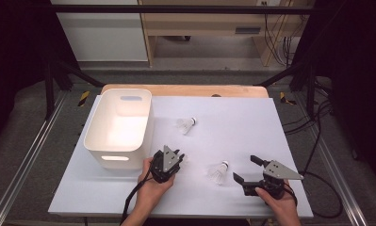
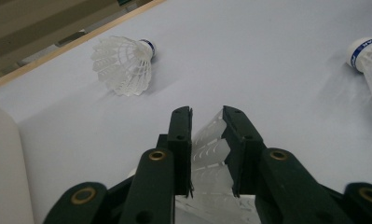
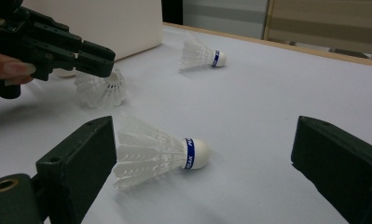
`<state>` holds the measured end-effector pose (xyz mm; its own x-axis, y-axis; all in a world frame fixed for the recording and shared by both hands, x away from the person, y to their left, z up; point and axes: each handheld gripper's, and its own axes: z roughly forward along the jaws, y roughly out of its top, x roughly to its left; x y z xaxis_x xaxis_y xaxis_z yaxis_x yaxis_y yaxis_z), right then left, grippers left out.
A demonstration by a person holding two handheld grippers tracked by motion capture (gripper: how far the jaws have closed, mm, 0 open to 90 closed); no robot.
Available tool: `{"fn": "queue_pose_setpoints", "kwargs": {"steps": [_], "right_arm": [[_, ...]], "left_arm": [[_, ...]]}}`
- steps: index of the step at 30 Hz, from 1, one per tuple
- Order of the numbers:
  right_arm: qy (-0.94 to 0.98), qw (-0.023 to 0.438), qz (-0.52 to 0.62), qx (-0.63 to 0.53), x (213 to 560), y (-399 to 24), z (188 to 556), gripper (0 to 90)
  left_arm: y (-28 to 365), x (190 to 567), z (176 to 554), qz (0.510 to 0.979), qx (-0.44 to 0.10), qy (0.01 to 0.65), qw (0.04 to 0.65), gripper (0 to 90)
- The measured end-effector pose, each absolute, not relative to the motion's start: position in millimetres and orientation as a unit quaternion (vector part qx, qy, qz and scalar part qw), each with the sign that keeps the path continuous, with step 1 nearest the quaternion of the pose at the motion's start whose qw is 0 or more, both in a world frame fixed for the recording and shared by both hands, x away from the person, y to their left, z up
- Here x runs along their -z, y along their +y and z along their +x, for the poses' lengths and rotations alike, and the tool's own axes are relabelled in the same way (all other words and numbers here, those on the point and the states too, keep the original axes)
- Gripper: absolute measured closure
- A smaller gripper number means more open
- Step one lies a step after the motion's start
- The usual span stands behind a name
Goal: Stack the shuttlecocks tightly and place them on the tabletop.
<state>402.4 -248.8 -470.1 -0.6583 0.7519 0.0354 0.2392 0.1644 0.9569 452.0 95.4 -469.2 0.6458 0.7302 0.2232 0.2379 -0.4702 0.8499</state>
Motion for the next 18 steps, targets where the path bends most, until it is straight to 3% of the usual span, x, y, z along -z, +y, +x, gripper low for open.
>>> {"fn": "queue_pose_setpoints", "kwargs": {"steps": [9, 18], "right_arm": [[0.727, 0.232, 0.342, -0.548, 470.1, -249.2, 402.3, 6.9], [0.728, 0.231, 0.34, -0.548, 470.1, -249.0, 402.1, 6.9]], "left_arm": [[90.8, 459.9, 465.7, 0.791, -0.287, 0.329, 0.429, 88.7], [93.2, 446.6, 476.1, 0.774, -0.326, 0.34, 0.424, 90.0]]}}
